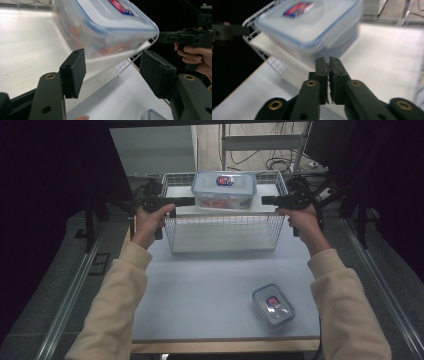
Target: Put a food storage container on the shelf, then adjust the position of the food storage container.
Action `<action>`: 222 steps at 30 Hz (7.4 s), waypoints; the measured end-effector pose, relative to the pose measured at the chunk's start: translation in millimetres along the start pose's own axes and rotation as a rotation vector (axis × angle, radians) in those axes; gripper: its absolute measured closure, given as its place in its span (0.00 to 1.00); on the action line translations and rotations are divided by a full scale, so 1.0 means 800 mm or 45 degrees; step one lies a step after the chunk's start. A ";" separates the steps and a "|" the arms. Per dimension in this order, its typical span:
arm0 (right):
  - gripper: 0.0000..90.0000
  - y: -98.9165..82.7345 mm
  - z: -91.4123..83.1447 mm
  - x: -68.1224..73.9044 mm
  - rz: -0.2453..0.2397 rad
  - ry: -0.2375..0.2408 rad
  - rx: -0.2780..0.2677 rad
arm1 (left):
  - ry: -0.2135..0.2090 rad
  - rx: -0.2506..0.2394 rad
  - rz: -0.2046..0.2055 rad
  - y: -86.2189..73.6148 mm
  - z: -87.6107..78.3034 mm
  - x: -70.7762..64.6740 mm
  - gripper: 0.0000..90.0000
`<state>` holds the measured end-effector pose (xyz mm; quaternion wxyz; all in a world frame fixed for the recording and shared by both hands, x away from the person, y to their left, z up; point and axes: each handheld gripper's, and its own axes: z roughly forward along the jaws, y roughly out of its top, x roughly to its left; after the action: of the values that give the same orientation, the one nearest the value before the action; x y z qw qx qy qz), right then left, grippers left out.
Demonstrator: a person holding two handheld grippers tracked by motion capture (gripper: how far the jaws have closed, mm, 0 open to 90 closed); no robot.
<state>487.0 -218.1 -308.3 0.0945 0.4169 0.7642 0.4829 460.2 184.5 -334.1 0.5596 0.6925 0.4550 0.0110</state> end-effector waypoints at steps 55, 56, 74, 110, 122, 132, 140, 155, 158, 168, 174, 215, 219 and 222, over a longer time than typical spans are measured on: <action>0.99 -0.098 -0.016 0.014 -0.071 0.105 0.030 | -0.030 0.056 0.058 -0.119 -0.016 -0.019 0.37; 0.99 -0.098 -0.016 0.014 -0.071 0.105 0.030 | -0.037 0.053 0.051 -0.126 -0.016 -0.019 0.37; 0.99 -0.230 -0.046 -0.007 -0.014 0.144 0.095 | -0.013 0.180 0.071 -0.235 -0.004 -0.020 0.36; 0.99 -0.317 -0.107 -0.014 0.052 0.095 0.150 | 0.013 0.264 0.019 -0.289 0.006 -0.016 0.34; 0.99 -0.334 -0.117 -0.022 0.074 0.074 0.173 | 0.008 0.266 0.010 -0.290 0.005 -0.015 0.34; 0.99 -0.364 -0.129 -0.028 0.070 0.022 0.241 | 0.007 0.271 0.006 -0.291 0.006 -0.015 0.34; 0.99 -0.375 -0.127 -0.015 0.018 0.032 0.299 | 0.006 0.276 0.005 -0.291 0.007 -0.015 0.34; 0.99 -0.395 -0.126 0.019 -0.067 0.142 0.401 | 0.007 0.278 0.004 -0.292 0.008 -0.016 0.34; 0.99 -0.392 -0.119 0.022 -0.072 0.142 0.404 | 0.010 0.282 0.004 -0.292 0.009 -0.016 0.34; 0.99 -0.380 -0.099 0.019 -0.044 0.121 0.382 | 0.015 0.277 -0.005 -0.293 0.006 -0.012 0.34; 0.99 -0.368 -0.079 0.017 -0.046 0.107 0.376 | 0.021 0.276 -0.011 -0.293 0.006 -0.012 0.34; 0.99 -0.316 0.028 0.095 -0.182 0.183 0.351 | 0.039 0.260 -0.020 -0.293 0.001 -0.009 0.34; 0.99 -0.320 0.048 0.116 -0.209 0.180 0.344 | 0.042 0.264 -0.019 -0.294 0.002 -0.008 0.34; 0.99 -0.321 0.064 0.124 -0.202 0.152 0.328 | 0.046 0.265 -0.018 -0.294 0.001 -0.007 0.34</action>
<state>312.0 -159.5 -518.8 0.0327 0.3345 0.8546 0.3959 311.8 170.9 -516.4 0.4764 0.7433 0.4688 -0.0278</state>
